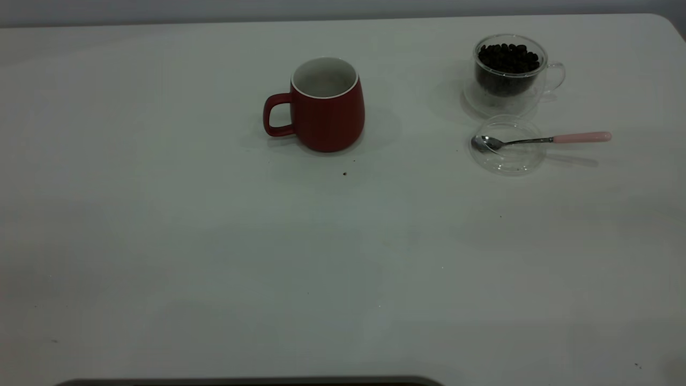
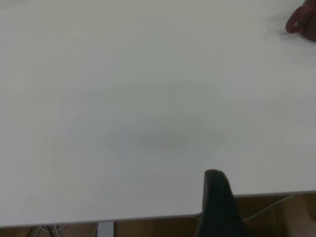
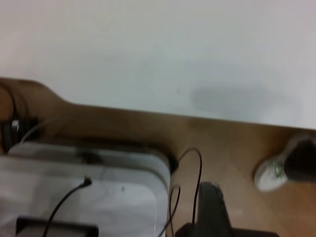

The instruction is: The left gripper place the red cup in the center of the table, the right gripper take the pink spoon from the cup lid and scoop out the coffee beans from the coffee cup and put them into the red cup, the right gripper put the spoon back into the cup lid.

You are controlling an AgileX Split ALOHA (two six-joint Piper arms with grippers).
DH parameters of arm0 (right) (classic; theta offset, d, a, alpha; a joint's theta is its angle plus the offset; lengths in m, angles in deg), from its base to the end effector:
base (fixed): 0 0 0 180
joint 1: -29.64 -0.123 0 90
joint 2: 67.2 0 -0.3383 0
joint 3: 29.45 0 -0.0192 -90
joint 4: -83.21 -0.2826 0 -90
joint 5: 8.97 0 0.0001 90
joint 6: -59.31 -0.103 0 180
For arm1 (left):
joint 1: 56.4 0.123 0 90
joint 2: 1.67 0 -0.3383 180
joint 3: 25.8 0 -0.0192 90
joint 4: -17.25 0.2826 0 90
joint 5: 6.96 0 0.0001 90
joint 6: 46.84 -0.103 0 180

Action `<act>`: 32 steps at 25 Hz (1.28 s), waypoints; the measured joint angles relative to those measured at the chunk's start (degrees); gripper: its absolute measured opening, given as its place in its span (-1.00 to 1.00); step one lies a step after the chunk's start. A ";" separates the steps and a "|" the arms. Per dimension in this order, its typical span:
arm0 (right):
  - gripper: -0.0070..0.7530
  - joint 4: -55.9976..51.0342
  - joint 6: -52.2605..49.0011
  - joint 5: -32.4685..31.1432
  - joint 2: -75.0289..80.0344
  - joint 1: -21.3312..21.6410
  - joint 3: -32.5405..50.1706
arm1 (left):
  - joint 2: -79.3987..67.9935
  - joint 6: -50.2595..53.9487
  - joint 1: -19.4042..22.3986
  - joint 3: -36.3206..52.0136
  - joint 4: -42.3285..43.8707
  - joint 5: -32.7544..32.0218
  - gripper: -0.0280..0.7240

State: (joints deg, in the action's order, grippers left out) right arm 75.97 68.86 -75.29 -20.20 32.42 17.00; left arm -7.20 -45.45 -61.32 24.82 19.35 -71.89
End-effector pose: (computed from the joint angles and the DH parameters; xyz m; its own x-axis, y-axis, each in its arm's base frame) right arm 0.0886 0.0076 0.2766 -0.9308 -0.0696 -0.3587 -0.1001 0.9927 0.0672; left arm -0.0242 0.0055 0.2758 -0.5146 0.0355 -0.8567 0.0529 0.9986 0.0097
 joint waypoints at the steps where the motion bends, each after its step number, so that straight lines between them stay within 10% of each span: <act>1: 0.49 0.00 0.00 0.71 -2.39 0.14 1.57 | 0.00 0.00 0.00 0.00 0.00 0.00 0.51; 32: 0.49 0.83 -0.13 1.72 -38.82 -0.01 4.96 | 0.00 0.01 0.00 0.00 0.00 0.00 0.51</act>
State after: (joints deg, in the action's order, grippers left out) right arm 76.80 68.73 -73.57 -59.02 32.41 21.96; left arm -7.20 -45.44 -61.32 24.82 19.35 -71.89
